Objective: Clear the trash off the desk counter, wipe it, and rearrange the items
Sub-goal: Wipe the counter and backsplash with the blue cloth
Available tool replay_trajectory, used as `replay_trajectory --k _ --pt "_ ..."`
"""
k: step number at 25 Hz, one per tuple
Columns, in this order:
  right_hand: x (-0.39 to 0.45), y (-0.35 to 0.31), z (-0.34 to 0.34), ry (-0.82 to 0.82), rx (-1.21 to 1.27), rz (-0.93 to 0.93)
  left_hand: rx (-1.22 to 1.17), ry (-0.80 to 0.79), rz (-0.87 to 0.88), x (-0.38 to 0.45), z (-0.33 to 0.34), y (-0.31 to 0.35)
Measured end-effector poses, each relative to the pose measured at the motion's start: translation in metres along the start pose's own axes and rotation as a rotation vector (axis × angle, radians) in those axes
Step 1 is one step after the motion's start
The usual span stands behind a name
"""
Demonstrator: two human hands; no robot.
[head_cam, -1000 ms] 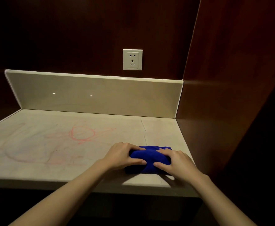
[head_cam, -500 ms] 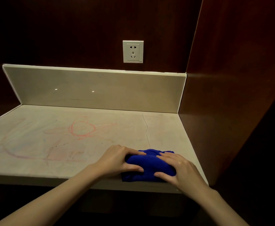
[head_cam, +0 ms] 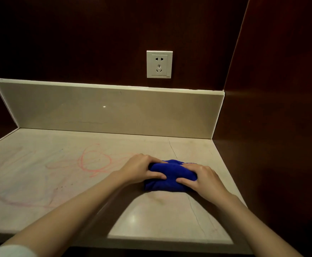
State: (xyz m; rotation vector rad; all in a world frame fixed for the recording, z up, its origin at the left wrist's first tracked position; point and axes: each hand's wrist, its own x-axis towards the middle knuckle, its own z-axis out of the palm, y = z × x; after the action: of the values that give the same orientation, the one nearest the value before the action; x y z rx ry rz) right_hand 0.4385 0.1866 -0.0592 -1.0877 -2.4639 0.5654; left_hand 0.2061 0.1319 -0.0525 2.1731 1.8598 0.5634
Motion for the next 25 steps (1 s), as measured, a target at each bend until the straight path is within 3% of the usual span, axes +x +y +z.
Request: replay_trajectory --k 17,25 --pt "0.137 0.034 0.009 0.002 0.054 0.142 -0.049 -0.003 -0.005 0.123 -0.016 -0.080" --pt "0.162 0.046 0.004 -0.024 0.125 0.148 -0.095 0.031 -0.022 0.139 -0.014 -0.091"
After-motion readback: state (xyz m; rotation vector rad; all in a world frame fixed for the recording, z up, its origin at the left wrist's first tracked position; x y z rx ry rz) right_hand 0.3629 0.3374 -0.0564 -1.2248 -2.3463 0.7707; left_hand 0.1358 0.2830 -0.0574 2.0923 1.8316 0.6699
